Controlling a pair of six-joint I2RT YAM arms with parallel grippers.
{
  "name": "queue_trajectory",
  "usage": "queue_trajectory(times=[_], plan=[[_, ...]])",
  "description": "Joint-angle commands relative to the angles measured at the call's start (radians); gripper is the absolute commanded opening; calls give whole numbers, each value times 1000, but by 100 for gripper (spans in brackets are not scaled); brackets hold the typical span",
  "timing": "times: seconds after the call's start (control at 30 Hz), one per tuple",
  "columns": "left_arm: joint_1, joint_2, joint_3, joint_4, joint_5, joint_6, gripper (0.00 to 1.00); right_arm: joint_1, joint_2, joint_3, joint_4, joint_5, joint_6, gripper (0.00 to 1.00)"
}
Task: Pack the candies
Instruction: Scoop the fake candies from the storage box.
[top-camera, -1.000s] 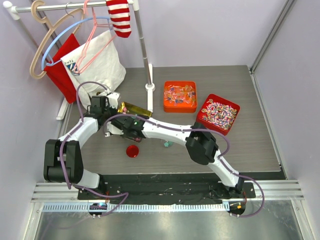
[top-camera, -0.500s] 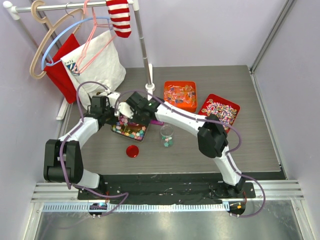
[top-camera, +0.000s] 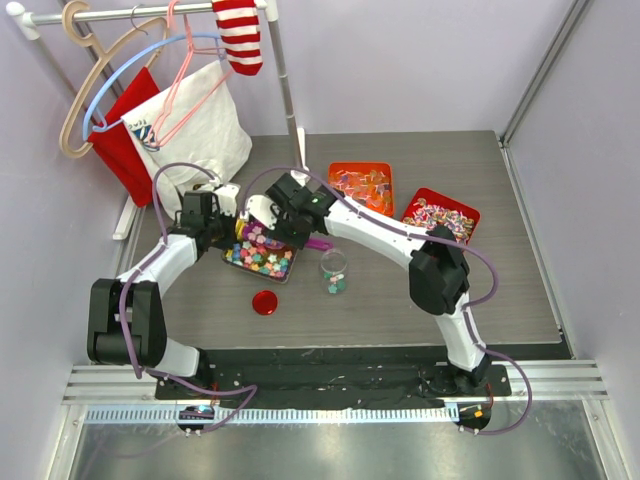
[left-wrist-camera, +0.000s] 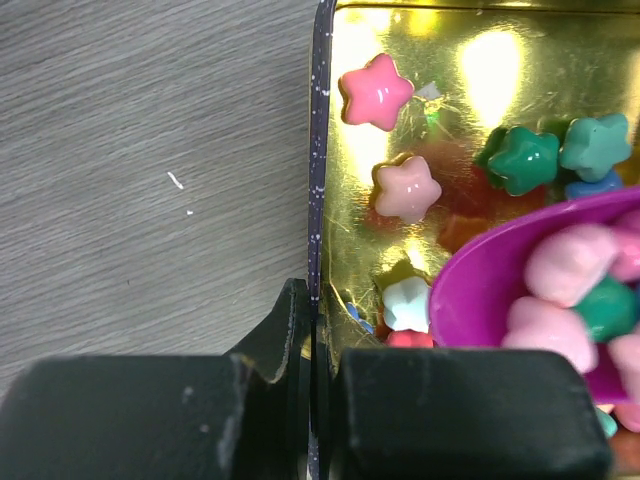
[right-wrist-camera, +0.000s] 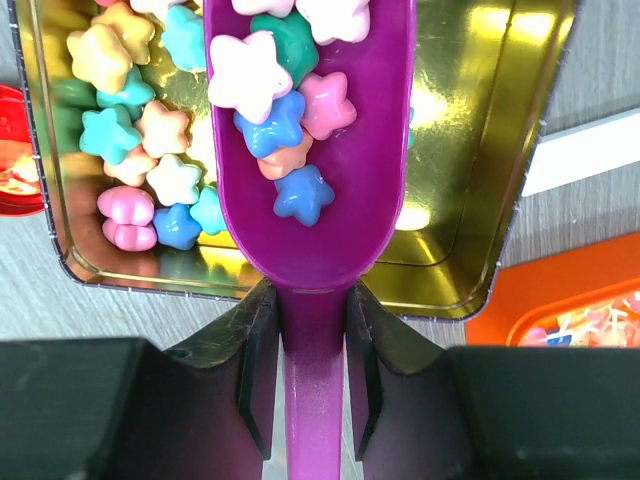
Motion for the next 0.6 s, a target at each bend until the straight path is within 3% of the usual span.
queue_trajectory(times=[0.0,0.33,0.57], plan=[[-3,-39,13,100,21,-28,0,-36,-129,12,70,-39,27,1],[5,-39,10,101,13,-31,0,-133,-242,7,63,-59,6,1],[10,-36,8,103,14,-28,0,-186,-366,-48,-81,-85,-132,1]])
